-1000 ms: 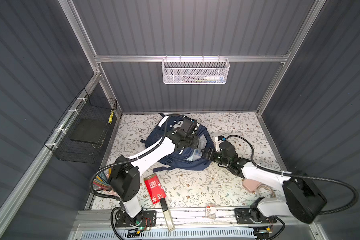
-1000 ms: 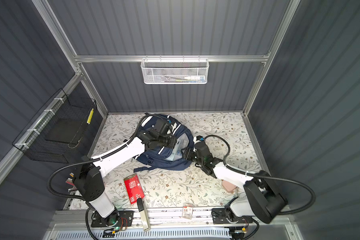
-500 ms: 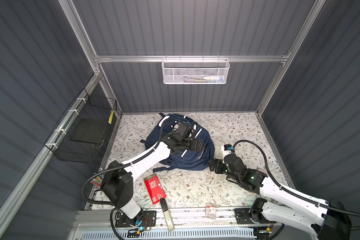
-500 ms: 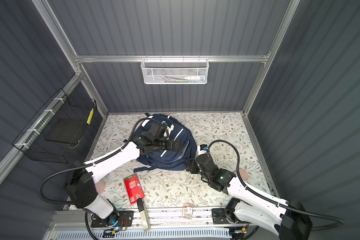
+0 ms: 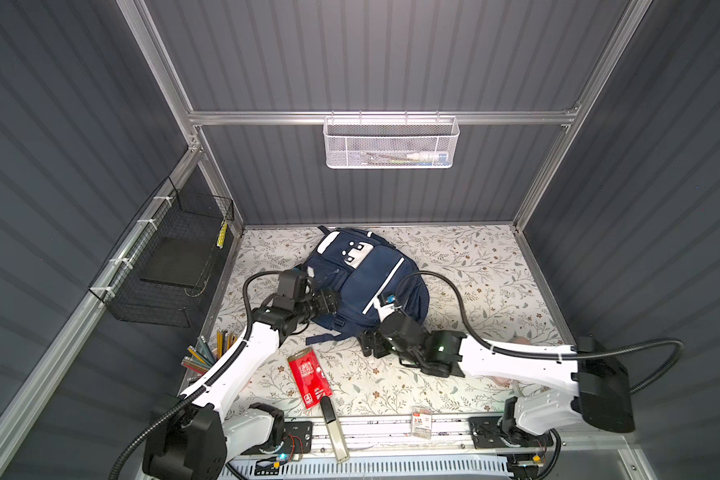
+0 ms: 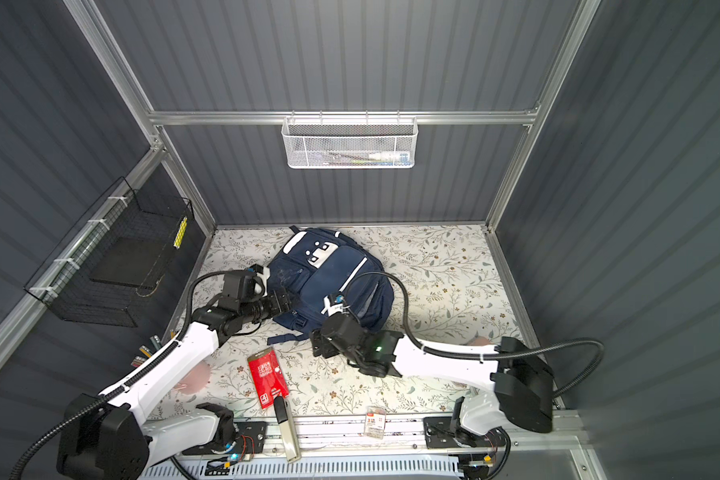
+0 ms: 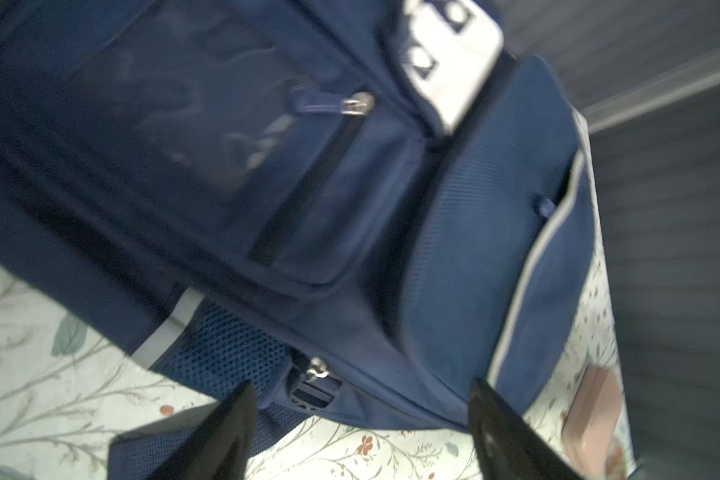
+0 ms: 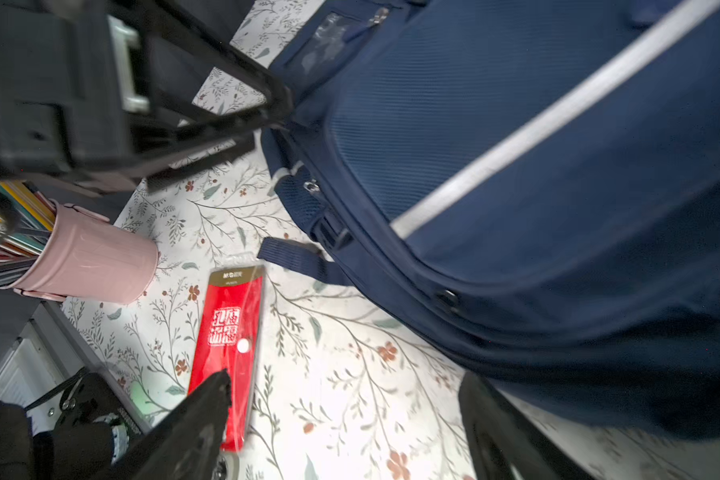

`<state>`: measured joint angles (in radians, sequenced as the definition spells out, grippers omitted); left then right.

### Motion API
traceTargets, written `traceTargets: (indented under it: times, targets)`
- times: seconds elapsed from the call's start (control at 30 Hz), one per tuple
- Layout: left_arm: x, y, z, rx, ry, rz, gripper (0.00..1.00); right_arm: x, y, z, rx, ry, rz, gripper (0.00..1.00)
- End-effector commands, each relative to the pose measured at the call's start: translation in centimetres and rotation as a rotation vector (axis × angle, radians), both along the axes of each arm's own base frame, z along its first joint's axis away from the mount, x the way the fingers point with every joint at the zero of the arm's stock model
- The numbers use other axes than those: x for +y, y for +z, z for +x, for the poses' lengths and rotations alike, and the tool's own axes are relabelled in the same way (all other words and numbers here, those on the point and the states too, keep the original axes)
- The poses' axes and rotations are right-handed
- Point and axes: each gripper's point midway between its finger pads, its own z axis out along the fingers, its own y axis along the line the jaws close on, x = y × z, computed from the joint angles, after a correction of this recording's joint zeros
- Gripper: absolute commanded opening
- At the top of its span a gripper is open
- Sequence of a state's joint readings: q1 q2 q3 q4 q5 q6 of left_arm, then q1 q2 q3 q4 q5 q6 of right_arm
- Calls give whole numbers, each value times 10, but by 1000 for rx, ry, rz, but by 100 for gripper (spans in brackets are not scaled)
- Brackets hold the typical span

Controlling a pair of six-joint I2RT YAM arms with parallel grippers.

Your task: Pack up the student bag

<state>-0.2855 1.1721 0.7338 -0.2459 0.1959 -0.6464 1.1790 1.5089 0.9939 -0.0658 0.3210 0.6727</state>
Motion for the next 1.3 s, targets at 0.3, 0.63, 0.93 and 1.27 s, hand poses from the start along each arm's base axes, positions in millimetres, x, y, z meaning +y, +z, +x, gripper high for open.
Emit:
traceTargets:
  times: [0.3,0.63,0.93,1.27]
  targets:
    - [-3,-13,48,-87,171,-303,70,73,-32,39,46,-7,32,50]
    - [-15,-31,53,-35,149,-351,9,44,-54,69,8,-114,-51,43]
    - [-41,0,33,-15,70,-448,8,43,-56,85,-68,-148,-145,47]
    - [-65,-13,6,23,40,-464,11,29,-77,101,-50,-221,-262,56]
